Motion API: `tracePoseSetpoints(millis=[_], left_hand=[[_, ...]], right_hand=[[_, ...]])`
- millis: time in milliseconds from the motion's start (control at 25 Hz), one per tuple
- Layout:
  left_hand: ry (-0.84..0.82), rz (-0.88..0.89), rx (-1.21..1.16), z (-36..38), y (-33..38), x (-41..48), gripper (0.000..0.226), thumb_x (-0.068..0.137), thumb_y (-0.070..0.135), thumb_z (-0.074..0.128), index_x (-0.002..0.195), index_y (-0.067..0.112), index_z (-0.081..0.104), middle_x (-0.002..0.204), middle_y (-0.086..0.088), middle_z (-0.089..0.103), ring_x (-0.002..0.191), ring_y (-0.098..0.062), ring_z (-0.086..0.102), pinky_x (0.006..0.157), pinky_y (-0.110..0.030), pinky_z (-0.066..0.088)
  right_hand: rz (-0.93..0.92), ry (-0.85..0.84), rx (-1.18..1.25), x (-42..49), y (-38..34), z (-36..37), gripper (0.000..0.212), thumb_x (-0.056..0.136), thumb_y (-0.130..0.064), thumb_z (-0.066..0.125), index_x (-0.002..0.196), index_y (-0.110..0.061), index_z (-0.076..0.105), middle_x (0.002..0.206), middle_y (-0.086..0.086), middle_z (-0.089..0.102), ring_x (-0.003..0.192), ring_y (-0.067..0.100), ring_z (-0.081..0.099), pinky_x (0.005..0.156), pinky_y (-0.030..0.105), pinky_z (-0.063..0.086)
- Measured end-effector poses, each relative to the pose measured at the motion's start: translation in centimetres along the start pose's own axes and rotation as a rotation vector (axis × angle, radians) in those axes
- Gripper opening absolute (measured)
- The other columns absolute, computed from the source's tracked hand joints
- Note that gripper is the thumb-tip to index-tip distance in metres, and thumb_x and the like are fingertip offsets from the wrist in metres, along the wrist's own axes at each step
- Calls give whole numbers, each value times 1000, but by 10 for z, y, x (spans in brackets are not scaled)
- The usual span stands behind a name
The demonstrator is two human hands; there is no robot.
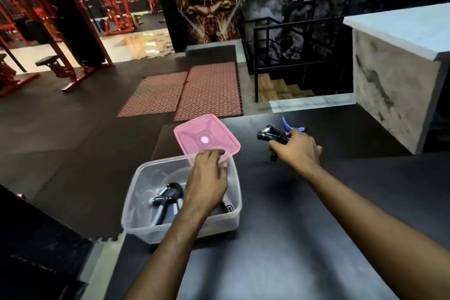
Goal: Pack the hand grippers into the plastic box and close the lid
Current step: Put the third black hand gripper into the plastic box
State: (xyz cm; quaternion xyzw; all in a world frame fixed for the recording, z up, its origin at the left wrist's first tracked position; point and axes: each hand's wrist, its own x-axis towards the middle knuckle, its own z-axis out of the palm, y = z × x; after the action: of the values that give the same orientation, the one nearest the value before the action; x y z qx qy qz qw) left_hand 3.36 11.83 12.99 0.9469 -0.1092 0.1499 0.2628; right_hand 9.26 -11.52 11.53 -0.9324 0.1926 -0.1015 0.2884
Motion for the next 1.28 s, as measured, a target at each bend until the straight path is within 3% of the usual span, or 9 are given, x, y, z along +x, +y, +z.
tracePoseSetpoints(millis=[80,200,320,520,720,1000,1280], left_hand=[[51,-31,5,-29,-36,-11,33,88,14,52,120,10,61,120,-11,62,117,-27,51,99,-38,42],[109,-98,17,-55,-78,-24,32,86,10,55,117,5,64,117,-13,64,115,-30,54,101,-38,42],[90,-163,64,-76,-122,-37,35,86,10,55,120,2,63,123,-15,63,120,-30,52,105,-37,39],[-20,-254,14,-77,-151,-54,56,89,8,52,144,4,41,156,-14,32,145,-27,28,119,-37,25],[-27,-267,-22,-71,-152,-58,64,93,10,46,152,5,21,162,-8,16,150,-22,15,120,-31,17],[-71,-272,-46,-70,-153,-58,68,94,12,46,154,6,13,164,-5,7,150,-22,14,120,-31,19],[-75,-285,-63,-70,-153,-59,68,95,14,48,154,8,14,163,-2,7,149,-24,20,117,-33,24]], right_hand=[[-34,10,24,-31,-36,14,69,57,-64,57,112,-24,66,120,-2,68,116,27,58,96,44,40],[-111,17,-45,-65,-77,23,68,56,-68,53,101,-19,66,108,7,69,107,32,60,91,44,45],[-195,51,-90,-103,-116,32,66,60,-67,56,102,-16,64,102,9,69,103,33,61,87,42,45],[-302,7,-244,-145,-147,55,69,60,-68,50,100,-14,66,97,10,70,96,32,63,80,37,48],[-267,-155,-430,-154,-143,78,50,64,-62,53,71,-14,64,86,7,74,89,30,67,69,31,41],[-153,-316,-567,-146,-148,86,43,70,-53,67,101,-23,69,106,0,71,103,23,67,73,27,45],[-155,-412,-636,-147,-152,84,68,68,-68,72,117,-22,63,118,-2,68,111,21,65,82,29,49]])
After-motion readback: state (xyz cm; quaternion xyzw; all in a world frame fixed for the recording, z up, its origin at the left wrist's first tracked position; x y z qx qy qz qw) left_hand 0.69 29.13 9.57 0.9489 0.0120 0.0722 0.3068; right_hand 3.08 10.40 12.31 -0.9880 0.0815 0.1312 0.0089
